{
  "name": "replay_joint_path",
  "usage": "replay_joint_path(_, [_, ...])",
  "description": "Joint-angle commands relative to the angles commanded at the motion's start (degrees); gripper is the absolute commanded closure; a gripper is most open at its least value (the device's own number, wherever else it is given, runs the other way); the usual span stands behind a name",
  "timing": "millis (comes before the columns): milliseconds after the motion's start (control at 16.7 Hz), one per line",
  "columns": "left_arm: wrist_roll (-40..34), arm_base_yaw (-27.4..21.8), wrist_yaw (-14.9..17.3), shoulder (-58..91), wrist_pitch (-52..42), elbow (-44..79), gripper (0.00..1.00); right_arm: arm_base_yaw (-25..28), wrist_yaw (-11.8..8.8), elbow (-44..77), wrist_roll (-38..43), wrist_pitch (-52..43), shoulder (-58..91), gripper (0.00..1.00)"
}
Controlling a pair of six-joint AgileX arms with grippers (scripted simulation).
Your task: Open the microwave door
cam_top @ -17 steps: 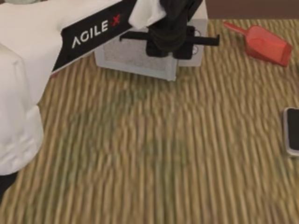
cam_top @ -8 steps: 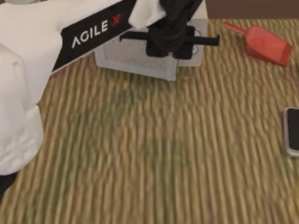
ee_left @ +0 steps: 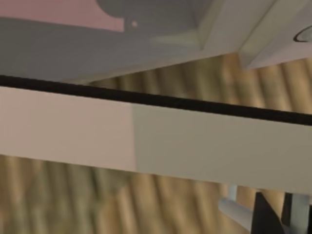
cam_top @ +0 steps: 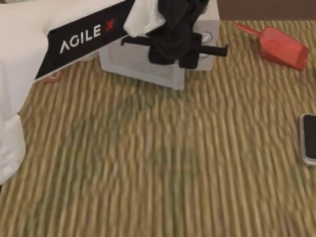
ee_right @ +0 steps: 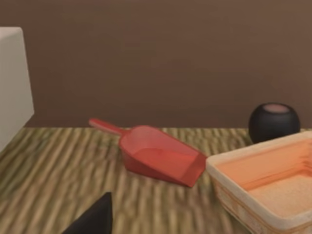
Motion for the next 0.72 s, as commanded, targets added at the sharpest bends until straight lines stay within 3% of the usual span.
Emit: replay_joint_path(720, [0.57, 0.10, 0.38, -0.53, 0.46, -0.99, 1.00, 0.00, 0.00, 0.00, 0.00, 0.00, 0.00, 0.00])
